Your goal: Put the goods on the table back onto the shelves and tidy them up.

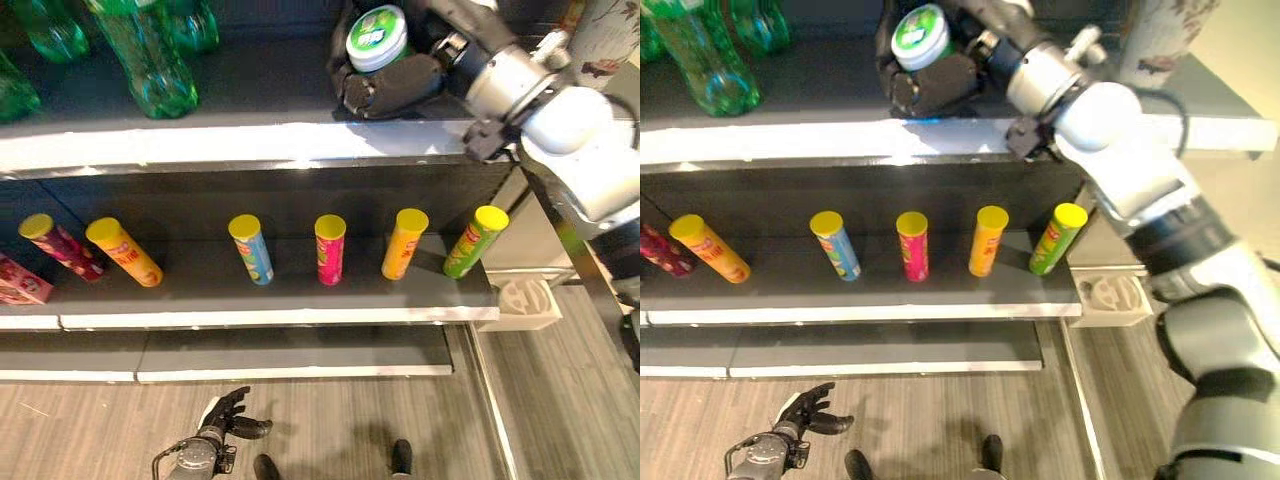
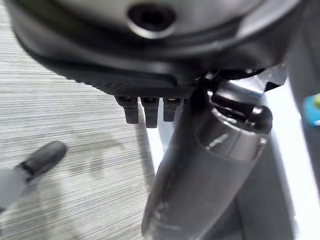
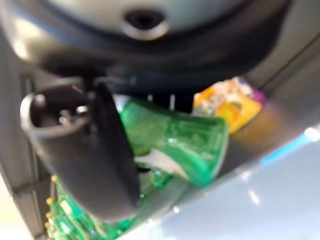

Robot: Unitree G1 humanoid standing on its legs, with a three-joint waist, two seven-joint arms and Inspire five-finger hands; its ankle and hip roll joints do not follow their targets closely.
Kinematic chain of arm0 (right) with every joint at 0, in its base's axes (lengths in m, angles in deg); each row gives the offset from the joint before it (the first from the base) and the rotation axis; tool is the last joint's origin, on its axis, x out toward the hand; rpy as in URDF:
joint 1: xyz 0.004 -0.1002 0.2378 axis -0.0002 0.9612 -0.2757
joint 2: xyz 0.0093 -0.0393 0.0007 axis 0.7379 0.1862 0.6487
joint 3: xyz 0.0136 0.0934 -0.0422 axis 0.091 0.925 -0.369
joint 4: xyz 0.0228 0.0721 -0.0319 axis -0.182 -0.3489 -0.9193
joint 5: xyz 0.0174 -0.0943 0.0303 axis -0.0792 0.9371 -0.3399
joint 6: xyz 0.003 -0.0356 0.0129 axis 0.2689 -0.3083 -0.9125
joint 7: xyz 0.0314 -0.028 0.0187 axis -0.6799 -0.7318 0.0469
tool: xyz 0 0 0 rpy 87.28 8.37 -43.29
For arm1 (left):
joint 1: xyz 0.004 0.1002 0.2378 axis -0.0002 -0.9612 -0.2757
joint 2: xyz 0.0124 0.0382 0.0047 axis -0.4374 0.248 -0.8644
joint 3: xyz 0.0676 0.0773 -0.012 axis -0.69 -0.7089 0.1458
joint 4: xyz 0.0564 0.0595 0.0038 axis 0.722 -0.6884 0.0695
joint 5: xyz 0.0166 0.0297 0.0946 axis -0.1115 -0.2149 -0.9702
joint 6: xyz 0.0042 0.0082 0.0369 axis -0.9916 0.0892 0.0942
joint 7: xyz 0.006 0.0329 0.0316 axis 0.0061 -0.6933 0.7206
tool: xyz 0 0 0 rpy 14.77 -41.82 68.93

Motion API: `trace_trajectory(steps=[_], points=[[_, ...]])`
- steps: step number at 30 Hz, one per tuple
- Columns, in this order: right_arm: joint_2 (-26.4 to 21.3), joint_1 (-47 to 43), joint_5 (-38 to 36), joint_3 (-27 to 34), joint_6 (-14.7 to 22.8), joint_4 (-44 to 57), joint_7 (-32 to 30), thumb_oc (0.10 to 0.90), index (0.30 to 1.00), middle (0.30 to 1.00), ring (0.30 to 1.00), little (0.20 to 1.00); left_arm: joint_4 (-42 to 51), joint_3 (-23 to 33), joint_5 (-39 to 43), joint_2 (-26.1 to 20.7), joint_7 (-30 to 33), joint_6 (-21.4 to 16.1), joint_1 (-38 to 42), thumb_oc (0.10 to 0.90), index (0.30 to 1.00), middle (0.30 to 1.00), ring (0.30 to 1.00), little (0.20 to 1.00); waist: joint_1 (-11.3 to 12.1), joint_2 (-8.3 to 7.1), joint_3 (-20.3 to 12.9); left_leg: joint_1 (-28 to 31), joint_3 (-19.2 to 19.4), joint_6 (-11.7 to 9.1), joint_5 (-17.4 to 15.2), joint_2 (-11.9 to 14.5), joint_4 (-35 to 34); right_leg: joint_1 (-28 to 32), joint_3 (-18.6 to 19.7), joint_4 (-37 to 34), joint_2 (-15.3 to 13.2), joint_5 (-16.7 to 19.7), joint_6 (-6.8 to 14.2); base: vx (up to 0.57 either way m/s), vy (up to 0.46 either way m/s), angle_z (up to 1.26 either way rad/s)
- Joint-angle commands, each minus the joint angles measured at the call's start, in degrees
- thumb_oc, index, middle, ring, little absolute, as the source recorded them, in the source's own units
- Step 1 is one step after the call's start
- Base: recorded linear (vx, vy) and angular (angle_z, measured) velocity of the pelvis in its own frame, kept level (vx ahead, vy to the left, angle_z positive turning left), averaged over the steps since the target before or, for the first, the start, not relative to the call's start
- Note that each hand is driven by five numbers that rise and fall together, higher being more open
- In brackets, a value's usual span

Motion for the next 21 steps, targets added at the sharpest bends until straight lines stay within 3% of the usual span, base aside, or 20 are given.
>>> trace_trajectory(steps=[1,13,21], points=[[0.90,-8.09,-0.50,1.55,1.47,-4.16,-0.65,0.400,0.300,0.300,0.300,0.300,0.62,-3.56,0.36,-2.60,-0.06,-2.69,4.95,0.800,0.900,0.900,0.900,0.900,1.82,-2.44,-1.97,7.71,1.12,-4.29,-7.11,0.52,0.22,-0.80,-0.25,3.22,-3.62,-2.04,3.69,0.03,-0.022,0.01],[2.30,-6.62,-1.24,3.70,0.34,-5.71,-1.34,0.400,0.300,0.300,0.300,0.300,0.08,-4.06,-1.56,-1.54,-0.98,-2.12,4.02,0.800,0.900,0.900,0.900,0.900,1.76,-3.21,-2.19,7.44,0.59,-3.52,-7.12,0.23,0.22,-0.54,-0.91,3.41,-3.66,-1.71,3.63,0.01,0.001,0.05],[1.54,-2.62,-5.98,8.69,1.07,-2.23,-3.83,0.400,0.300,0.300,0.300,0.300,-0.29,-3.37,-1.89,-0.91,-0.32,-1.68,4.03,0.800,0.900,0.900,0.900,0.900,1.11,-3.60,-1.82,7.21,0.84,-3.12,-7.68,-0.19,0.22,-1.19,-0.37,3.42,-3.83,-1.21,3.83,0.00,0.000,0.00]])
